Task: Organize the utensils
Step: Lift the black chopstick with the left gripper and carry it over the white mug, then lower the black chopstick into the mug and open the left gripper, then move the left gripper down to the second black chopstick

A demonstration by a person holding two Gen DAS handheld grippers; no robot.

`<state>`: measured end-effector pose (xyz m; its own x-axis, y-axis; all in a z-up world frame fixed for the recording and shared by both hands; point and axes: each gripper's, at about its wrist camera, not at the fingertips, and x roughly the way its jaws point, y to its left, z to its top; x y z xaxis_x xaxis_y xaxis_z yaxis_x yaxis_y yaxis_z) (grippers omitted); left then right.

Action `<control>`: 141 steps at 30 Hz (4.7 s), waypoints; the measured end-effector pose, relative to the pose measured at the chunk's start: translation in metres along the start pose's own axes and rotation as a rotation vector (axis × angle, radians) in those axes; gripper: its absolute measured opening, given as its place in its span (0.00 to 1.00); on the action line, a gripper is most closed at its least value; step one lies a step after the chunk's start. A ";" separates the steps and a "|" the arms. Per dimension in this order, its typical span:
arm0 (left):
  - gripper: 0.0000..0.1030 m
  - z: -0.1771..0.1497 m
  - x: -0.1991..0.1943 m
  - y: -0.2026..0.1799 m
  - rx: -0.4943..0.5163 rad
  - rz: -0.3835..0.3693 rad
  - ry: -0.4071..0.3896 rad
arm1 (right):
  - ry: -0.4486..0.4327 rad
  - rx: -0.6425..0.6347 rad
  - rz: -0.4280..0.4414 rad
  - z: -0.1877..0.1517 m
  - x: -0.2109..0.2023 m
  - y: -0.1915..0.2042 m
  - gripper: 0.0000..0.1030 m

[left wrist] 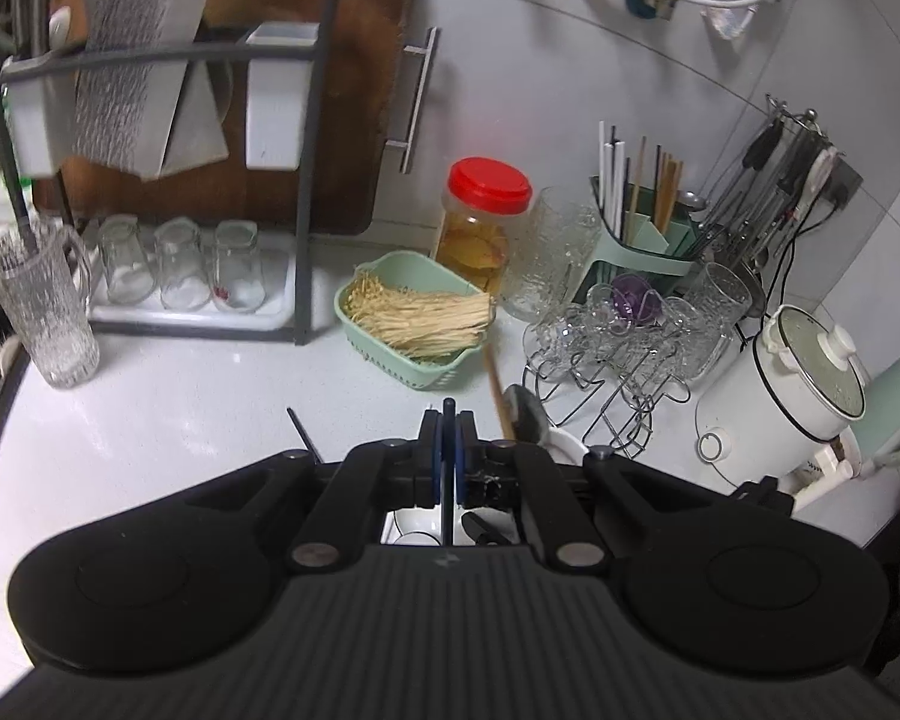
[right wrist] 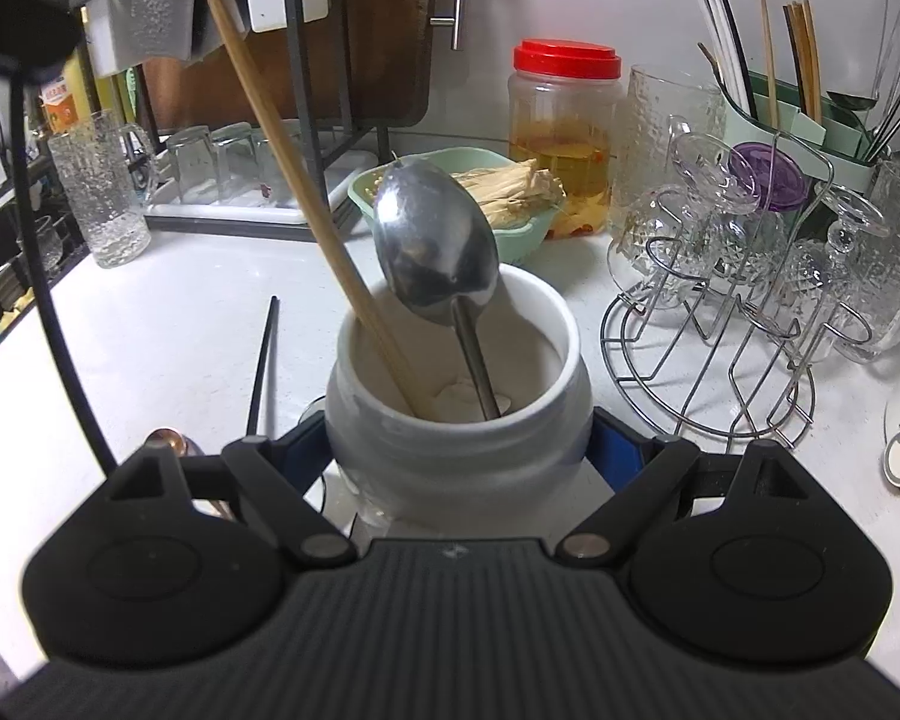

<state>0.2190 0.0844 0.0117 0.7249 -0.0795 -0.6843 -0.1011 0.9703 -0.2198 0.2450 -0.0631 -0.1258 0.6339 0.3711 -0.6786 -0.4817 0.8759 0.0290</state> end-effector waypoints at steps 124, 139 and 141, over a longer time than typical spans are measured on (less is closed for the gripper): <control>0.27 -0.060 0.014 0.124 -0.278 -0.172 0.120 | -0.002 0.069 -0.057 -0.007 -0.009 -0.001 0.88; 0.42 -0.075 0.165 0.169 -0.643 -0.256 0.312 | 0.027 0.081 -0.078 -0.004 -0.007 0.001 0.88; 0.41 -0.075 0.178 0.173 -0.662 -0.244 0.344 | 0.027 0.083 -0.082 -0.004 -0.007 0.002 0.88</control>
<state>0.2792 0.2205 -0.2007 0.5382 -0.4442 -0.7163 -0.4294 0.5867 -0.6865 0.2368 -0.0654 -0.1239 0.6517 0.2897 -0.7010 -0.3766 0.9258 0.0324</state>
